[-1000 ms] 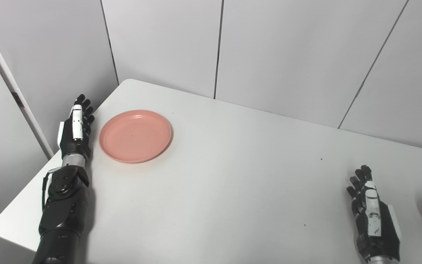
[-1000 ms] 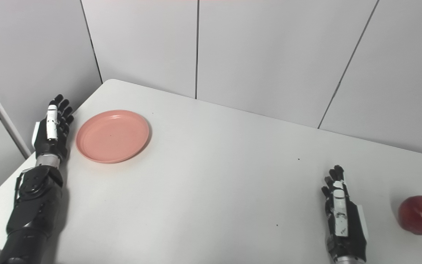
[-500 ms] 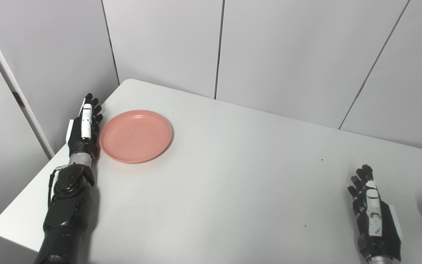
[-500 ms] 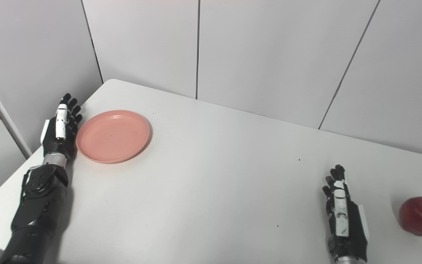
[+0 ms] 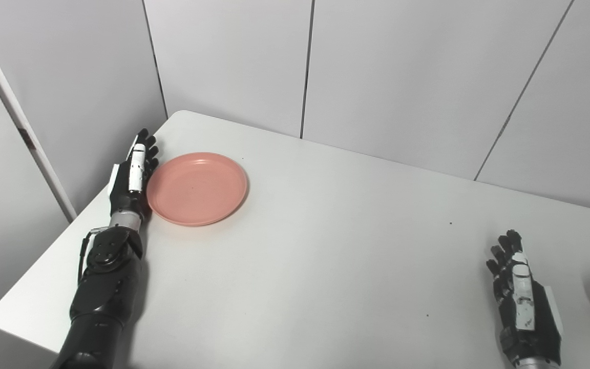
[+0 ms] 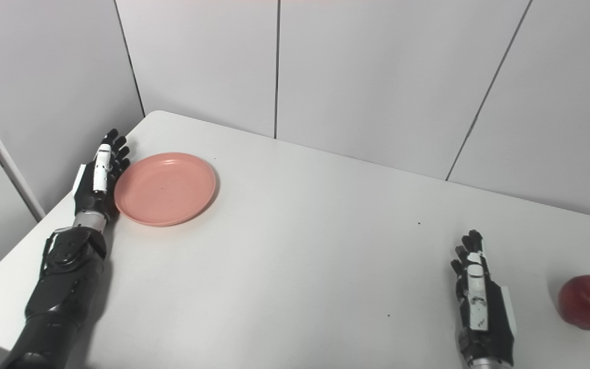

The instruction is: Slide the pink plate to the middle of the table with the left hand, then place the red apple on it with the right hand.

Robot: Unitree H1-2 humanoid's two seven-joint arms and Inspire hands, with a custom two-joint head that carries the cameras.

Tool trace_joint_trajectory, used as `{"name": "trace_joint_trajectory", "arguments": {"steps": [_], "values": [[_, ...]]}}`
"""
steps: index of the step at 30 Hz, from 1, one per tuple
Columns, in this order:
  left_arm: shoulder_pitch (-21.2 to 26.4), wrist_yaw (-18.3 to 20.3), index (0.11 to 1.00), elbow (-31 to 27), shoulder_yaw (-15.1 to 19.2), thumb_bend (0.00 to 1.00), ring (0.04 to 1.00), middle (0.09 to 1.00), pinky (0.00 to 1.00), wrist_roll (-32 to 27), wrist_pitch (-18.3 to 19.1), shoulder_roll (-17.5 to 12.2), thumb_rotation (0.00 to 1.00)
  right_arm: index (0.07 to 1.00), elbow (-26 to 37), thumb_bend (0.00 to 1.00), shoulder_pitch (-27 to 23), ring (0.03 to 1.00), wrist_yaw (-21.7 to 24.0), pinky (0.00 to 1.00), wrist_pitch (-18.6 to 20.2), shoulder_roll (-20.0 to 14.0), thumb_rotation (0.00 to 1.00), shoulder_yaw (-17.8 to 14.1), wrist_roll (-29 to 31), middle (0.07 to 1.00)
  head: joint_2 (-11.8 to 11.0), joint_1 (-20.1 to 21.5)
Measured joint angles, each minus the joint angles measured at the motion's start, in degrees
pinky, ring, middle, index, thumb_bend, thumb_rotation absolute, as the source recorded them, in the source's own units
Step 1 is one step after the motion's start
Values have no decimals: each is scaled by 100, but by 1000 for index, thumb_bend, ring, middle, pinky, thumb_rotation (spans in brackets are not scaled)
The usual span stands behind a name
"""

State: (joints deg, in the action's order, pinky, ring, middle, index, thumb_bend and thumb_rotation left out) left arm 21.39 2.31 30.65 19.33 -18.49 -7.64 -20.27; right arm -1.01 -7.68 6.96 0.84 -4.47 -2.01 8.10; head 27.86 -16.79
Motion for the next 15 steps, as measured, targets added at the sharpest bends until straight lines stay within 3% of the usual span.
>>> {"name": "trace_joint_trajectory", "arguments": {"steps": [10, 15], "values": [[13, 71, 953, -192, -126, 363, 973, 972, 983, -35, 152, 168, 1000, 1000, -8, 195, 0, 1000, -7, 1000, 0, 1, 1000, 3, -11, 1000, 0, 53], [15, 21, 938, -447, -181, 354, 965, 959, 975, -24, 450, 313, 1000, 1000, -34, 210, 0, 1000, -2, 1000, -1, 8, 1000, 8, -8, 1000, 9, 62]]}}
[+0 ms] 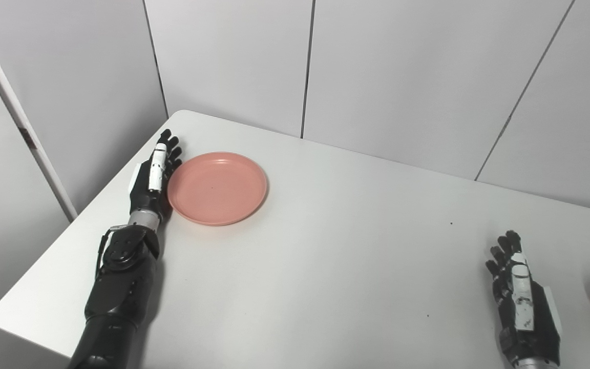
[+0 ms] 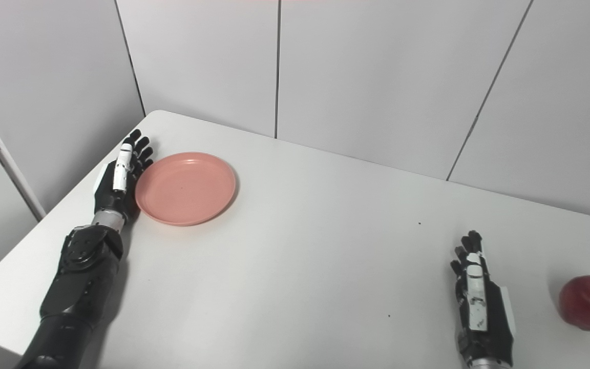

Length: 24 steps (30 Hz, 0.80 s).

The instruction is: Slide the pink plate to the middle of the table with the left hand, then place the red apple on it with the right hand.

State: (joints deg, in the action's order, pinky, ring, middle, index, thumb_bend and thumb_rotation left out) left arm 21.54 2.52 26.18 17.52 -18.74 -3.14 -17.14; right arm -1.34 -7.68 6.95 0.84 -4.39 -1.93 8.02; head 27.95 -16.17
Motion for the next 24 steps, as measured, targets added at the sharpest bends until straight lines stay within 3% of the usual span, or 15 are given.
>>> {"name": "trace_joint_trajectory", "arguments": {"steps": [13, 24], "values": [[29, -160, 934, -422, -221, 323, 953, 951, 967, 61, 434, 345, 1000, 1000, -6, 230, 0, 1000, 21, 1000, 0, 7, 1000, 8, 38, 1000, 26, 61], [104, -228, 960, -415, -454, 337, 972, 970, 988, 305, 451, 489, 1000, 1000, 9, 214, 0, 1000, 15, 1000, 1, 20, 1000, 8, 28, 1000, 44, 105]]}}
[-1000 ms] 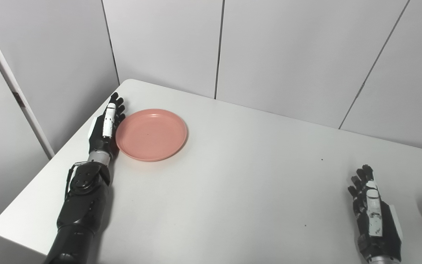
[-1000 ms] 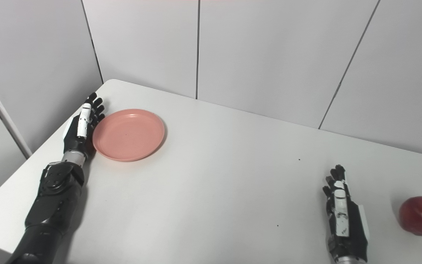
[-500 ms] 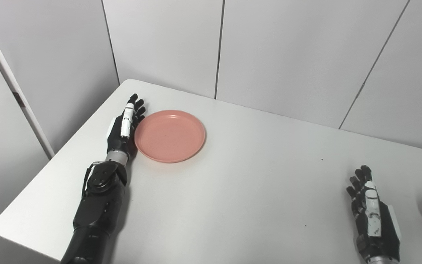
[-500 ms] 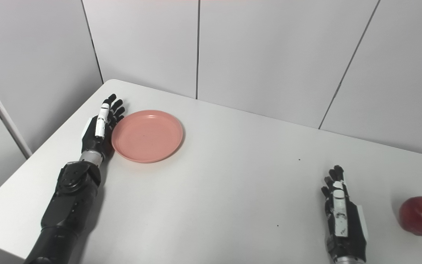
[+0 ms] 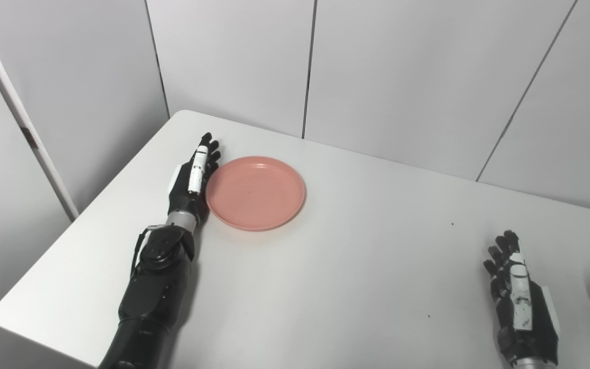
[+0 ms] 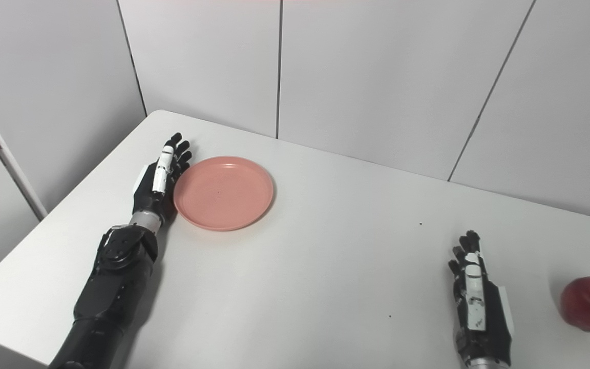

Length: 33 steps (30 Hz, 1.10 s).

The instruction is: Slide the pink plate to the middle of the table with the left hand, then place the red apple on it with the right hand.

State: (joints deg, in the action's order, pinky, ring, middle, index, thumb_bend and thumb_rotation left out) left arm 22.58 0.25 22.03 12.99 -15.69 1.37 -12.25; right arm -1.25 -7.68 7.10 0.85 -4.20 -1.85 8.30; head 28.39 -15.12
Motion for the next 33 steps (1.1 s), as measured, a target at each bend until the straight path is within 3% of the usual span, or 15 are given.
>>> {"name": "trace_joint_trajectory", "arguments": {"steps": [25, 33], "values": [[224, 8, 936, 282, -513, 372, 946, 947, 946, 250, -190, 277, 1000, 1000, 62, 207, 0, 1000, -130, 1000, 7, 88, 1000, 46, -92, 1000, 158, 184], [281, 336, 930, 277, -859, 381, 936, 943, 944, 252, -193, 535, 1000, 1000, 120, 221, 0, 1000, -148, 1000, 24, 129, 1000, 65, -96, 1000, 211, 264]]}}
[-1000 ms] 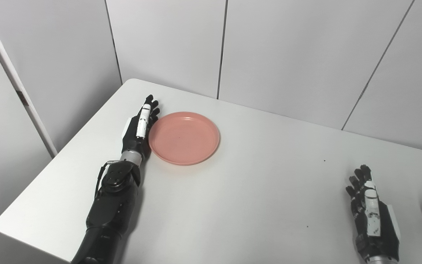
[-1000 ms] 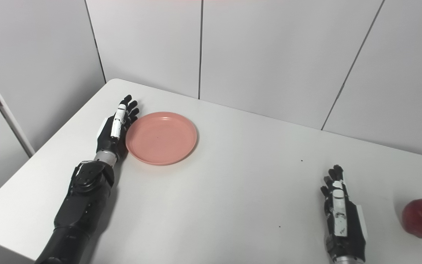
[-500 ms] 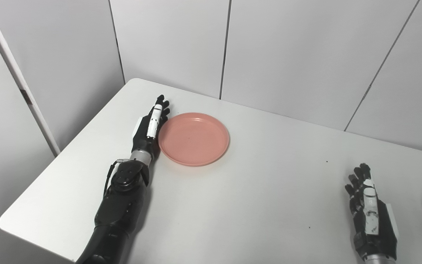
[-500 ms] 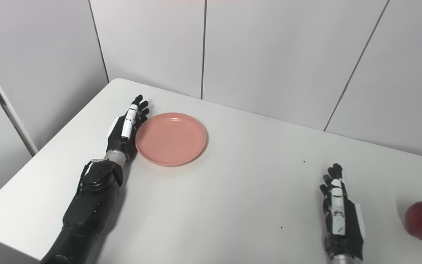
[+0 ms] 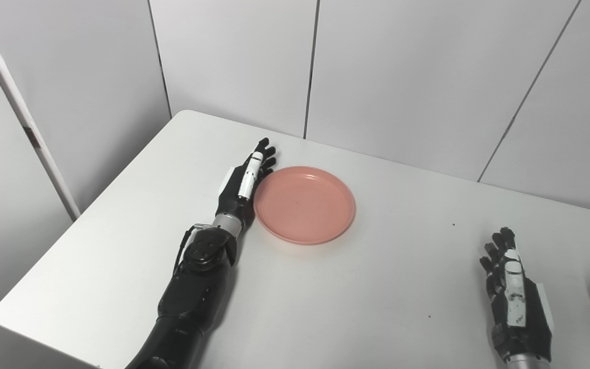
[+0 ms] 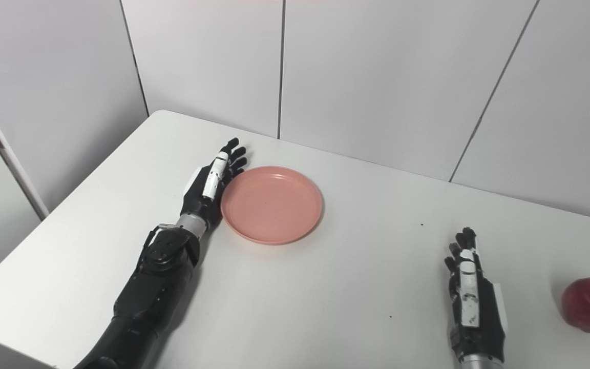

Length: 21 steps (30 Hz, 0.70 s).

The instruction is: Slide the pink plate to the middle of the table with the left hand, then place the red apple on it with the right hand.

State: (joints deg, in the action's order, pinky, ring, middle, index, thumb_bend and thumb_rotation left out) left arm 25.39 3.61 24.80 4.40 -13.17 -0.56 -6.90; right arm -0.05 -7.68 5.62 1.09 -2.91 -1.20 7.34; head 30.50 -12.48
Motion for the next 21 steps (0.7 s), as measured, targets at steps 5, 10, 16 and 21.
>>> {"name": "trace_joint_trajectory", "arguments": {"steps": [5, 10, 16, 21], "values": [[3, 171, 941, -13, -114, 389, 952, 952, 968, 14, 10, 126, 1000, 1000, 79, 202, 1, 1000, -15, 1000, 19, 10, 1000, -3, 0, 1000, 53, 79], [-22, 242, 933, -133, -212, 394, 950, 941, 990, 124, 149, 140, 1000, 1000, 79, 200, 1, 1000, -19, 1000, 38, 41, 1000, 8, -33, 1000, 79, 158], [-70, 247, 944, -240, -252, 404, 966, 958, 999, 133, 221, 197, 1000, 1000, 123, 206, 1, 1000, -132, 1000, 134, 93, 1000, 22, -147, 1000, 123, 229], [-184, 246, 942, -522, -293, 376, 961, 951, 978, 123, 434, 251, 1000, 1000, 138, 205, 1, 1000, -179, 1000, 172, 104, 1000, 38, -186, 1000, 185, 342]]}}
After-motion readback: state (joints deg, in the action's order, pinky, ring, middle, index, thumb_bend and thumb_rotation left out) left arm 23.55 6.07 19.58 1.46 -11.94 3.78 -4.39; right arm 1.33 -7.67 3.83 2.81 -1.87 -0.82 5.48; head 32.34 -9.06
